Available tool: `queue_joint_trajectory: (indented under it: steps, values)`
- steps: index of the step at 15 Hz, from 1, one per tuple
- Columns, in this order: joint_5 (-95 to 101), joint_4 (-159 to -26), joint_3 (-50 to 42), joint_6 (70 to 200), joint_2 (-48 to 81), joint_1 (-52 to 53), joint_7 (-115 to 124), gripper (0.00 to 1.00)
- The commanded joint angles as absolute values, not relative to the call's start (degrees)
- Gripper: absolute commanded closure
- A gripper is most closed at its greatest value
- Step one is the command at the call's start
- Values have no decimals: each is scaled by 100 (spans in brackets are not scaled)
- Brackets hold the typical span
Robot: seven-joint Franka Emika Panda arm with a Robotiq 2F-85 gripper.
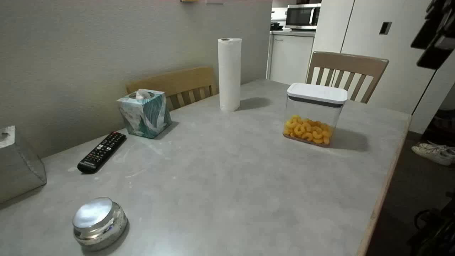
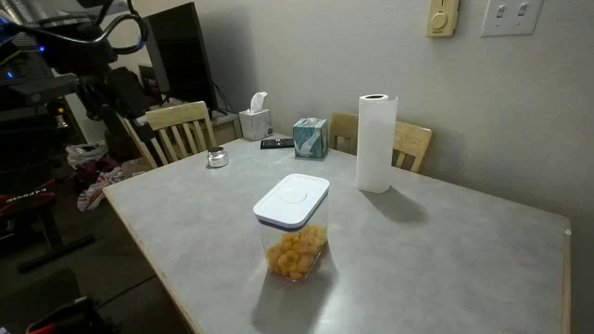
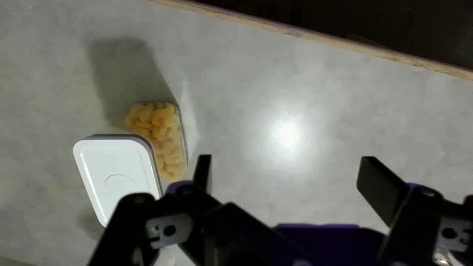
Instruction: Push the button on the lid then take it off the container
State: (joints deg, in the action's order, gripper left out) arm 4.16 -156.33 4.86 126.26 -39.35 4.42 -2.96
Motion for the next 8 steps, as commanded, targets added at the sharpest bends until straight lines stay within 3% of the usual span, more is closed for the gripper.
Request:
queue_joint_trajectory:
  steps: [1, 8]
  values:
    - [438, -15621, 459, 12607, -3934, 471, -278, 0]
    - [1418, -15900, 528, 13635, -3812, -29, -37, 0]
